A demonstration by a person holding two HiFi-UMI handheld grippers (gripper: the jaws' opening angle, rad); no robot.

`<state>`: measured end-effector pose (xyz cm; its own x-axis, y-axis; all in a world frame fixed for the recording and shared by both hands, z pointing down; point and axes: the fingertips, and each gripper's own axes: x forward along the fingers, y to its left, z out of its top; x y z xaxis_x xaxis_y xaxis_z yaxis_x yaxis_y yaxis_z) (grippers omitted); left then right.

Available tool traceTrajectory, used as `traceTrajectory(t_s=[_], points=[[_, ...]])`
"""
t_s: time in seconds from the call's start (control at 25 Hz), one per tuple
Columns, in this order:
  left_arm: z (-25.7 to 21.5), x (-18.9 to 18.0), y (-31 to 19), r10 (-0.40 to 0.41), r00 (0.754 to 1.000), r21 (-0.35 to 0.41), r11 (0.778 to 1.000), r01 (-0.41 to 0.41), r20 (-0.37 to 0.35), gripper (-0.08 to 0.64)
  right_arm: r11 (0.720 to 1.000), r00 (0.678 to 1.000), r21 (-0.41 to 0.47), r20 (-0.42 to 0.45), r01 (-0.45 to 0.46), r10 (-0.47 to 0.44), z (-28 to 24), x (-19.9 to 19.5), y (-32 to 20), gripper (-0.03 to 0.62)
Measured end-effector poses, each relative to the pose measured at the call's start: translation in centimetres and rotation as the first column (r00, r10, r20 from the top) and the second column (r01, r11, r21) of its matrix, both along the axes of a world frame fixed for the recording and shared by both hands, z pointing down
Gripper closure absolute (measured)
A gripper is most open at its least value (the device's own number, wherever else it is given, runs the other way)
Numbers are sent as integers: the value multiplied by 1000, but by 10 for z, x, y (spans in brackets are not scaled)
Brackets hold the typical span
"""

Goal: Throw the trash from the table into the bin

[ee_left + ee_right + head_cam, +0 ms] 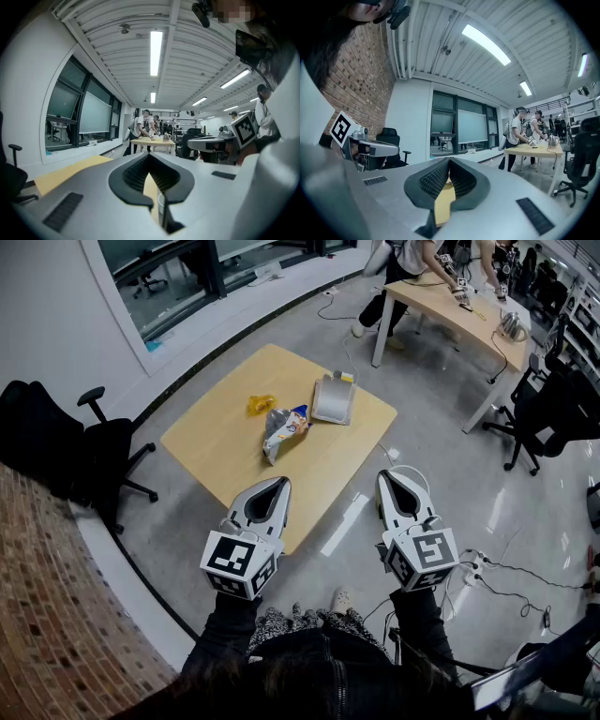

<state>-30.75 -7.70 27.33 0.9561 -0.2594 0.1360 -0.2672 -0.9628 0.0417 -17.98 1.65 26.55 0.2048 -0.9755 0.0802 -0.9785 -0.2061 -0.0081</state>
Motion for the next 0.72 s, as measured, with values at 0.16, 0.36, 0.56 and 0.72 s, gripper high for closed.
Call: traceTrajectory(t_s=[0.16,0.36,0.56,0.72], points=[[-5,23,-2,-35,999,1,999,35,-13,572,999,999,5,-8,31,-31,-4,24,-4,583],[-10,51,3,-54,998,14,998,54,-9,572,997,997,6,-11,72,-72,-7,55,-6,583],[-4,67,5,-105,994,8,994,105,20,572,995,994,-8,-24,104,-104,-1,77,-4,583],[2,72,0,-135,990,5,991,135,28,572,991,991,-8,-6,133,-133,8,86,-14,583]])
